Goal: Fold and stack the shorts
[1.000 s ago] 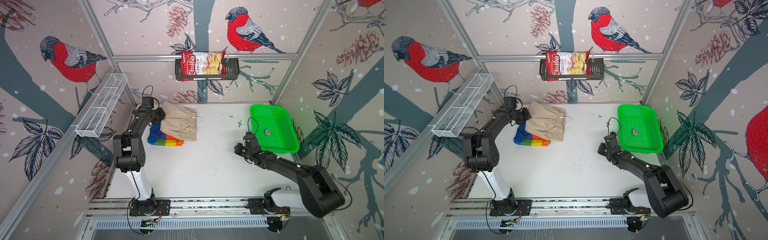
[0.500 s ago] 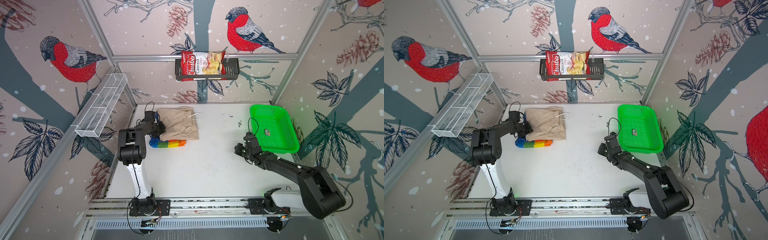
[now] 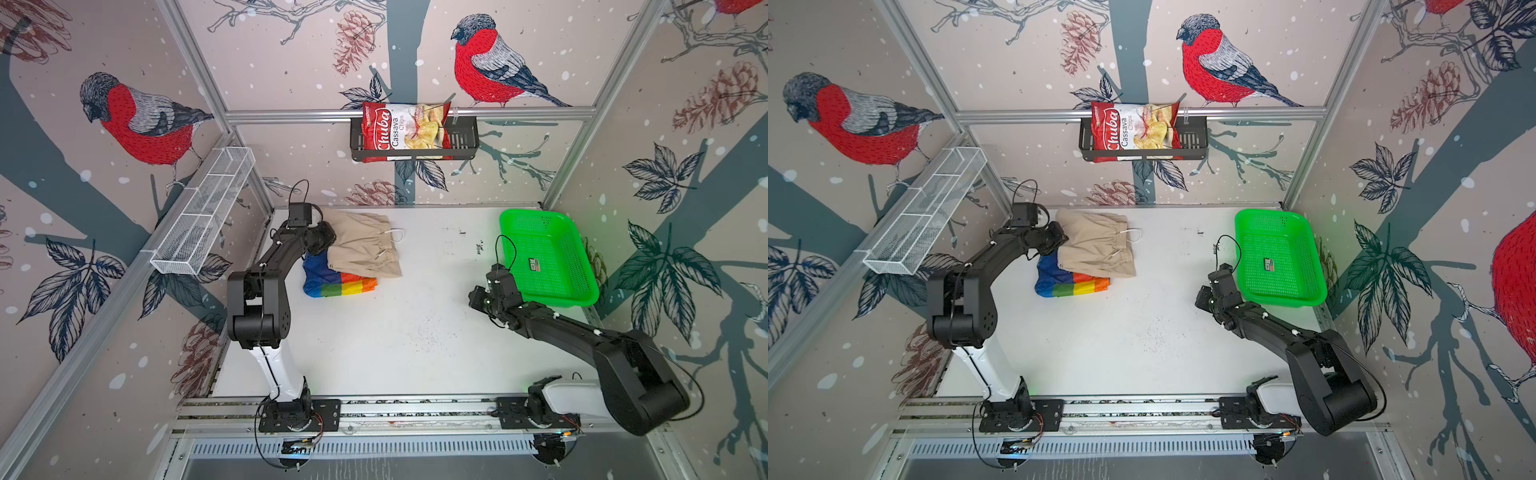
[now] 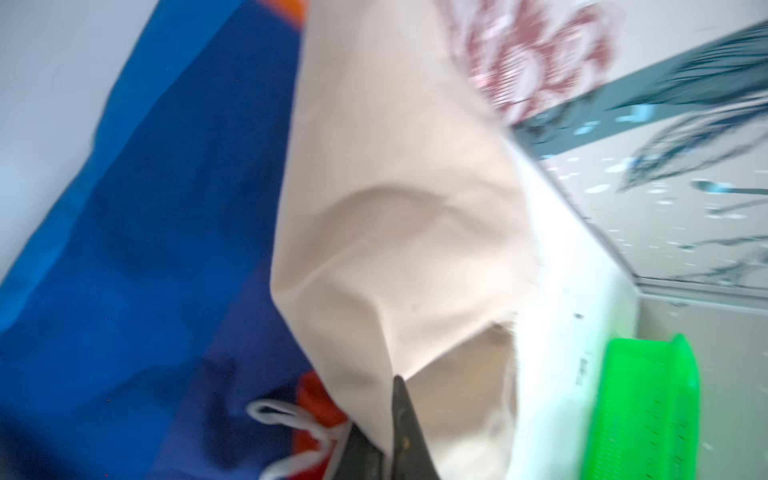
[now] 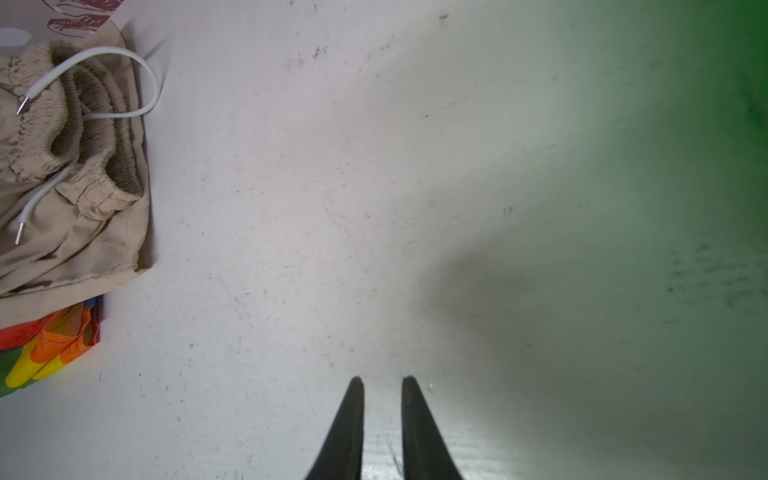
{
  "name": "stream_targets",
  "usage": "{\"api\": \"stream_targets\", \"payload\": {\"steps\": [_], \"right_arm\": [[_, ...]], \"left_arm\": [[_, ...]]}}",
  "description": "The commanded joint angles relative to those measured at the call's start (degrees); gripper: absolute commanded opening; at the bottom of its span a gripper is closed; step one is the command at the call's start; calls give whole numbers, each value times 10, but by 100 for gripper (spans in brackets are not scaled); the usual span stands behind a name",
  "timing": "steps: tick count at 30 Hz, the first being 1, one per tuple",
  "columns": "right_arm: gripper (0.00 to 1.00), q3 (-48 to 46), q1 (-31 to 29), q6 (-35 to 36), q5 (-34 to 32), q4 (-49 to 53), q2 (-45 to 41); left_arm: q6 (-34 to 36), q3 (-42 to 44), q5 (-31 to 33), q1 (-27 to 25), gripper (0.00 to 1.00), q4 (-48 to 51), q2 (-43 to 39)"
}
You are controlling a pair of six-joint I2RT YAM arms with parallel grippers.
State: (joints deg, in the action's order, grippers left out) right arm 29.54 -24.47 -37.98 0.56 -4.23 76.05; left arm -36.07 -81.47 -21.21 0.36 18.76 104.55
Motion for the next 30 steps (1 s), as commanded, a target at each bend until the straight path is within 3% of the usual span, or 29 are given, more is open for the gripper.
{"api": "stream_targets", "payload": {"steps": [1,5,9,15,19,25,30], "right_arm": [[19,3,-1,-10,5,-14,3],[19,-4,-1,-12,5,-15,1],[19,-11,0,-12,2,-16,-4],[19,-13,0,-12,6,-19,-2],[19,-12,0,-12,5,-14,-9],[20,-17,-1,-8,-12,2,-28],[20,-21,-1,-10,-7,-4,-27]], "left_arm": [[-29,-27,-42,-15,0,17,-13],[-62,-53,-81,-25,0,12,-44],[-46,-44,-55,-7,0,32,-90],[-43,93,-81,86,0,-20,-89],[-48,163,-94,111,0,-78,-52],[-26,177,-24,122,1,-79,-31],[-7,180,37,126,40,-54,-28]]}}
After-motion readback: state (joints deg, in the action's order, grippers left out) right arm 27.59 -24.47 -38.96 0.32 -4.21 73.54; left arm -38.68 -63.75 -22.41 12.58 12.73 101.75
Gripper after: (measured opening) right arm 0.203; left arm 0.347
